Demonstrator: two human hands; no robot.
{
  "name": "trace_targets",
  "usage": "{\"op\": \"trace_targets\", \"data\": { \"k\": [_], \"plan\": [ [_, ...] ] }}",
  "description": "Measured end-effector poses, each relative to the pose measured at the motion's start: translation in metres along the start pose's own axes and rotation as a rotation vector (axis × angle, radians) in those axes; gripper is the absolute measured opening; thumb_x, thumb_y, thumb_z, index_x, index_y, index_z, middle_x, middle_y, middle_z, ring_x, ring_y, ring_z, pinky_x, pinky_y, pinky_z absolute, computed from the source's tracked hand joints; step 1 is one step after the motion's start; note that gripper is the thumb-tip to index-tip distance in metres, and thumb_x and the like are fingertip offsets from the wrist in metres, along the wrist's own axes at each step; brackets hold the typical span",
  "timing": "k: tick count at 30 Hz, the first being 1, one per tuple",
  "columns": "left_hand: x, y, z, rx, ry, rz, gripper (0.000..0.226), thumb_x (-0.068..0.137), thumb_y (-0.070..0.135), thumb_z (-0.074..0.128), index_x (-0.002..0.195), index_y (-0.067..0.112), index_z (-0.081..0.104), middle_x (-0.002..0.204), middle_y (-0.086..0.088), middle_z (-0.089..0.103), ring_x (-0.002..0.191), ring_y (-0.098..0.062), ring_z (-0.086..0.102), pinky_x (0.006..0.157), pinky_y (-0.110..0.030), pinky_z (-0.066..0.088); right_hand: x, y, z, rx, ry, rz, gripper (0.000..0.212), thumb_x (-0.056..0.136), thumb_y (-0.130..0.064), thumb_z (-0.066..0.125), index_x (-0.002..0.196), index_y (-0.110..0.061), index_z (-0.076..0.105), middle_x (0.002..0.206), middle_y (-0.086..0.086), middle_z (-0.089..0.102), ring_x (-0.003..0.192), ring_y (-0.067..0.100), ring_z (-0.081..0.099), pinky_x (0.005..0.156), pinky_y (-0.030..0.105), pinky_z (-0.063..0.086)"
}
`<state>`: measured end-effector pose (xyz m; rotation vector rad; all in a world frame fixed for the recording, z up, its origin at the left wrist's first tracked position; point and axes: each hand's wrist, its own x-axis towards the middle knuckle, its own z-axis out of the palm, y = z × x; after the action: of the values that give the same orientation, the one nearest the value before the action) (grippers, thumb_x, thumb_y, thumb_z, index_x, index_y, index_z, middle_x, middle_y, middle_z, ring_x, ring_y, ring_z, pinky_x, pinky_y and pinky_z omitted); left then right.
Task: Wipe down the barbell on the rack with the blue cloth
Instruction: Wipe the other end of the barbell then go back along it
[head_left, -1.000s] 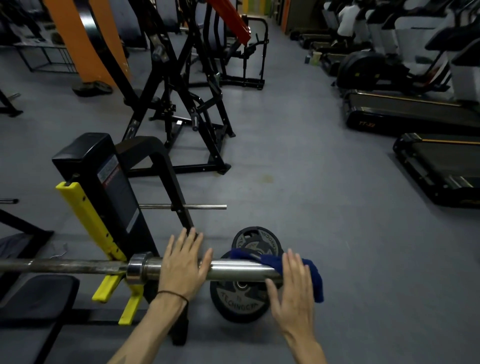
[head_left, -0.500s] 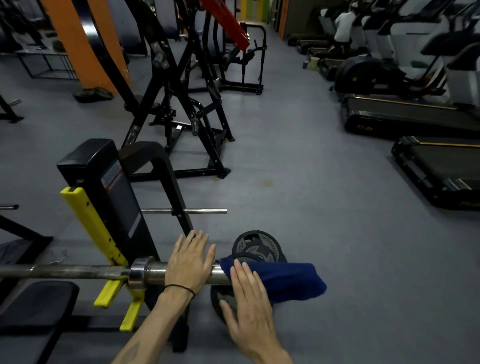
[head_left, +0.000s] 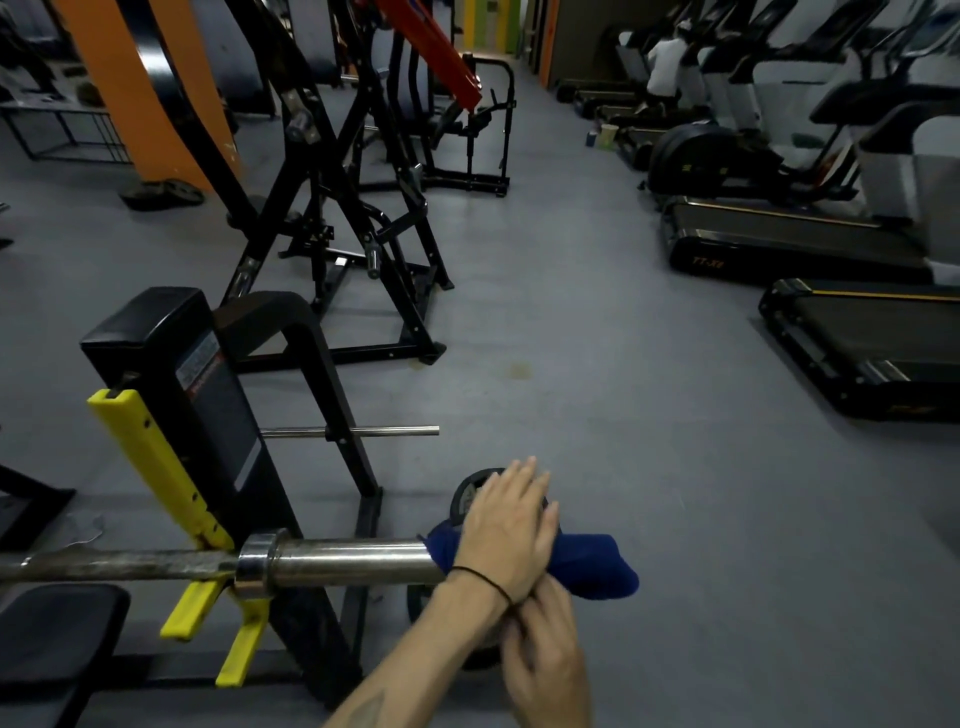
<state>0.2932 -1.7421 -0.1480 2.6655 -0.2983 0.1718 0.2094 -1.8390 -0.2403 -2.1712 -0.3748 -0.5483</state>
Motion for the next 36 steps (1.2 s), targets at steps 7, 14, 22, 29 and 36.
{"op": "trace_targets", "data": {
  "k": [7, 14, 22, 29, 36],
  "plan": [
    [-0.008, 0.011, 0.048, 0.221, -0.281, 0.012, 0.077, 0.103, 0.060, 0.003, 0.145, 0.020, 0.054, 0.148, -0.007, 0.054, 0.137, -0.026, 0.051, 0.113, -0.046, 0.039, 0.016, 0.046, -0.062, -0.110, 0.262, 0.098, 0.027, 0.093, -0.016, 0.050, 0.093, -0.012, 0.076, 0.113, -0.008, 0.066, 0.103, 0.021, 0.061, 0.096, 0.021, 0.045],
    [-0.026, -0.023, 0.035, 0.330, -0.230, 0.034, 0.068, 0.103, 0.062, 0.014, 0.147, 0.025, 0.050, 0.146, -0.009, 0.056, 0.132, -0.029, 0.055, 0.110, -0.048, 0.041, 0.040, 0.050, -0.057, -0.213, -0.002, 0.056, 0.046, 0.101, -0.030, 0.045, 0.142, -0.013, 0.055, 0.153, 0.001, 0.046, 0.142, 0.020, 0.042, 0.117, 0.032, 0.031],
    [-0.067, -0.111, 0.000, 0.395, -0.091, -0.054, 0.064, 0.104, 0.062, 0.017, 0.152, 0.026, 0.036, 0.150, -0.010, 0.050, 0.138, -0.031, 0.049, 0.114, -0.045, 0.024, 0.046, 0.048, -0.032, -0.395, -0.167, 0.026, 0.061, 0.103, -0.042, 0.038, 0.158, -0.014, 0.036, 0.169, -0.001, 0.024, 0.157, 0.018, 0.016, 0.127, 0.044, 0.008],
    [-0.113, -0.170, -0.045, 0.489, -0.067, -0.200, 0.071, 0.103, 0.060, 0.013, 0.148, 0.016, 0.045, 0.152, -0.013, 0.046, 0.142, -0.032, 0.040, 0.125, -0.042, 0.000, 0.044, 0.046, -0.024, -0.489, -0.159, 0.014, 0.067, 0.108, -0.055, 0.023, 0.156, -0.010, 0.037, 0.166, 0.004, 0.029, 0.157, 0.021, 0.016, 0.125, 0.049, 0.011],
    [-0.069, -0.063, 0.022, 0.349, -0.052, -0.040, 0.068, 0.102, 0.064, 0.023, 0.153, 0.022, 0.038, 0.157, -0.002, 0.042, 0.143, -0.026, 0.042, 0.116, -0.049, 0.019, 0.045, 0.046, -0.022, -0.546, -0.119, 0.005, 0.066, 0.106, -0.056, 0.026, 0.145, -0.011, 0.055, 0.148, 0.007, 0.056, 0.144, 0.025, 0.040, 0.125, 0.047, 0.017]
  ]
}}
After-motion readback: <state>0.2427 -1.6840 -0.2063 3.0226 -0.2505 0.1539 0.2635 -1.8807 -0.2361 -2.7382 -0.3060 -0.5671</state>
